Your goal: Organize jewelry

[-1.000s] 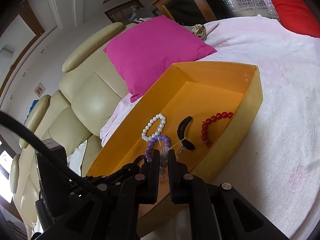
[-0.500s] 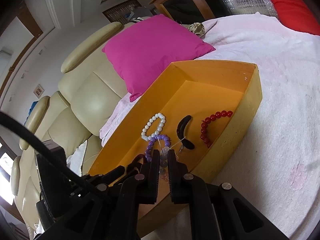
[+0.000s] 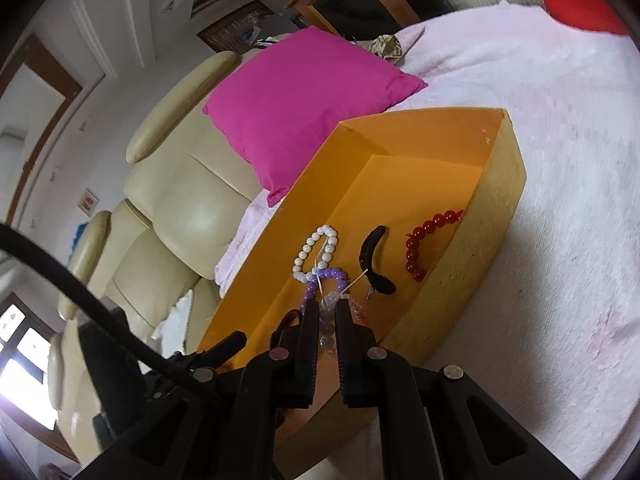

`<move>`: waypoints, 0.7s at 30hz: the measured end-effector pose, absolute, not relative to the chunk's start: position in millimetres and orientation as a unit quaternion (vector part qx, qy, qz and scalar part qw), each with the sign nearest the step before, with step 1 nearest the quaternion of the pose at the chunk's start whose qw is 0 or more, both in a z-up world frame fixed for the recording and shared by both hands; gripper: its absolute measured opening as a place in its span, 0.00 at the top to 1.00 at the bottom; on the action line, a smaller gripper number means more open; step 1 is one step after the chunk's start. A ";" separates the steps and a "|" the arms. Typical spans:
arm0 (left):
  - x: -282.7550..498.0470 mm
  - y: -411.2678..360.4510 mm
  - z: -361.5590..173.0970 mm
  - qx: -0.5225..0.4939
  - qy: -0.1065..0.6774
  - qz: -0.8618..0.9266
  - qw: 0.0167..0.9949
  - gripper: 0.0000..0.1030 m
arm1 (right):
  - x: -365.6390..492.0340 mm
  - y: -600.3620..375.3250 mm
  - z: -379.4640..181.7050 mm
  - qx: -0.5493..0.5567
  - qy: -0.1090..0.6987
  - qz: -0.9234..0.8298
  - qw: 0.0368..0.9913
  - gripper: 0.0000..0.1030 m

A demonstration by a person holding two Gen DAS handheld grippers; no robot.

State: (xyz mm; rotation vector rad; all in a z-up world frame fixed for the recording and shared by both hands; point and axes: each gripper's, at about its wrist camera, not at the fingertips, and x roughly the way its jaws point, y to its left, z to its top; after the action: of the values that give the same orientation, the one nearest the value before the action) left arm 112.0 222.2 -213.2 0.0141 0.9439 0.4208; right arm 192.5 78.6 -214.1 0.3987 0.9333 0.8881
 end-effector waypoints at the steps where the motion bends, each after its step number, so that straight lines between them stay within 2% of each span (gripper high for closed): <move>1: 111.4 224.1 -213.1 0.006 0.451 0.202 0.869 0.47 | 194.6 76.7 -215.6 0.197 0.437 0.415 0.774 0.89; 3: 110.4 226.8 -212.6 0.006 0.450 0.203 0.870 0.47 | 197.4 74.0 -217.5 0.215 0.442 0.422 0.761 0.87; 6: 107.9 231.0 -210.7 0.005 0.449 0.210 0.868 0.41 | 199.1 71.3 -217.7 0.237 0.446 0.434 0.746 0.77; 9: 105.6 235.4 -207.8 0.003 0.447 0.215 0.868 0.41 | 194.0 71.3 -212.4 0.231 0.435 0.435 0.754 0.69; 17: 92.1 234.4 -188.3 0.004 0.433 0.230 0.871 0.36 | 188.3 72.9 -209.8 0.211 0.438 0.432 0.760 0.68; 21: 82.2 228.4 -168.6 0.004 0.415 0.242 0.877 0.29 | 176.8 71.6 -199.3 0.182 0.423 0.430 0.776 0.68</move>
State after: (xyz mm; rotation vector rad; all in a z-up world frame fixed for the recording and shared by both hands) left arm 82.2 228.4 -168.6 0.0091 0.8647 0.5052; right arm 176.8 71.6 -199.3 0.3939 0.9163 0.9302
